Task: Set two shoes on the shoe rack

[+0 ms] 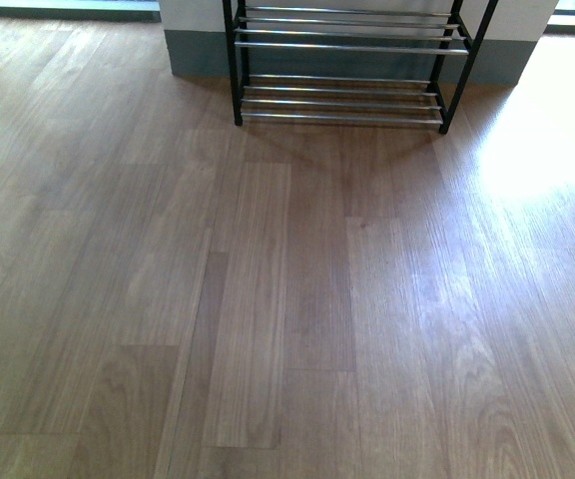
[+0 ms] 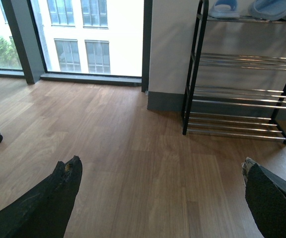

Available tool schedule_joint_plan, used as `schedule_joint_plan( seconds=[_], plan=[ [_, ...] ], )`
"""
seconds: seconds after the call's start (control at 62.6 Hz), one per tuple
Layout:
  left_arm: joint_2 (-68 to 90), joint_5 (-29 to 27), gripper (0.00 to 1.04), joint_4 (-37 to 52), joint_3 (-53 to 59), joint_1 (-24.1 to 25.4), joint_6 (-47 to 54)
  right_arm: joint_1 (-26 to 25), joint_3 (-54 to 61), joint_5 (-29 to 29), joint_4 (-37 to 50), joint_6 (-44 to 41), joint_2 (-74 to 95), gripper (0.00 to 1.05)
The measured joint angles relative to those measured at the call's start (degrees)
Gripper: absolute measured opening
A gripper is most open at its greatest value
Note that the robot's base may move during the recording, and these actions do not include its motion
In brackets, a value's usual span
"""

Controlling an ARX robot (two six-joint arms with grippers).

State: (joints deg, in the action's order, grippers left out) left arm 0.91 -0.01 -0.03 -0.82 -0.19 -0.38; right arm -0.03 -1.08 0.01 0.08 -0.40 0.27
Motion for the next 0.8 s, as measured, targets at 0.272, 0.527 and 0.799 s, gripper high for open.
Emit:
schedule_joint_plan(
  seconds=[0.272,0.527,0.799],
  plan=[
    [0.0,0.0,0.95,0.0,0.0,0.0,0.0,0.0,0.0,0.0,0.0,0.0,0.0,0.96],
    [0.0,0.0,0.95,0.0,0.0,0.0,0.0,0.0,0.0,0.2,0.0,0.0,0.0,0.96],
    [0.0,-0.2,0.95,0.0,0.0,0.0,0.0,0.0,0.0,-0.2,-0.1,0.0,0.0,0.96]
  ],
)
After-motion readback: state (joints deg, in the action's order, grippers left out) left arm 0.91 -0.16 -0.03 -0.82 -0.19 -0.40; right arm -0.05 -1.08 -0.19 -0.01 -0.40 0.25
